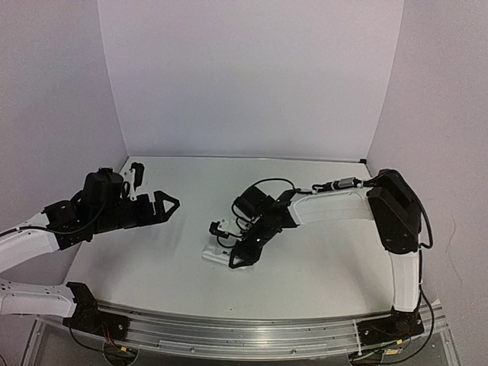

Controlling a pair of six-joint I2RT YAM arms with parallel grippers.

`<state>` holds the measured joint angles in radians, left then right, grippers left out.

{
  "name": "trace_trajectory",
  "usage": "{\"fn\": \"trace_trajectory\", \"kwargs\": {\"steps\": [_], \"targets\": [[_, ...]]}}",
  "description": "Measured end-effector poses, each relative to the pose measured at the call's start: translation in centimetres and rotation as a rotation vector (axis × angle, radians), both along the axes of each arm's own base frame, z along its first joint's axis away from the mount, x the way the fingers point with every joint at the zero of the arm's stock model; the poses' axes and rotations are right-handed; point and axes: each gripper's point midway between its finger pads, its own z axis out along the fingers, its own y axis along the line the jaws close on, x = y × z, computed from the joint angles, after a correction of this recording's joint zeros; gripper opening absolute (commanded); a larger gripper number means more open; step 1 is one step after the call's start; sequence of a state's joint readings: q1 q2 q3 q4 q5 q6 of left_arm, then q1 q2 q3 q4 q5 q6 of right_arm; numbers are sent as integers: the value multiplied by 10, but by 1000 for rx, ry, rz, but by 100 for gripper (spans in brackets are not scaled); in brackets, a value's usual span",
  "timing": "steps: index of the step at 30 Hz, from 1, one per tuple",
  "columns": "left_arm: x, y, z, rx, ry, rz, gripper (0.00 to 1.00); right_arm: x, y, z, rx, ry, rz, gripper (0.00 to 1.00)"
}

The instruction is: Load the batteries into the remote control

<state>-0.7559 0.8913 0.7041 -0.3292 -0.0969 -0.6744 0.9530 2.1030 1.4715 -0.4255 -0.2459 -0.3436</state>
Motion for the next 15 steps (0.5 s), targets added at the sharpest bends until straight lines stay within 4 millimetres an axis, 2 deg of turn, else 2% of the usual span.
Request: {"fn": "trace_trajectory", "kwargs": {"steps": [3,6,10,12,15], "targets": [[1,-11,30,-35,-109,-74,100,2,9,44,139,129,-128,2],[-9,-23,62,-90,-229,-183,100,16,14,110,355,310,-269,0],[-25,-35,108,-190,-419,-308,100,43,6,190,627,515,-374,0],[-29,-42,122,-227,-485,-356,99,52,4,223,749,603,-376,0],[-30,-60,134,-278,-544,-433,98,48,8,261,863,733,-325,0]]}}
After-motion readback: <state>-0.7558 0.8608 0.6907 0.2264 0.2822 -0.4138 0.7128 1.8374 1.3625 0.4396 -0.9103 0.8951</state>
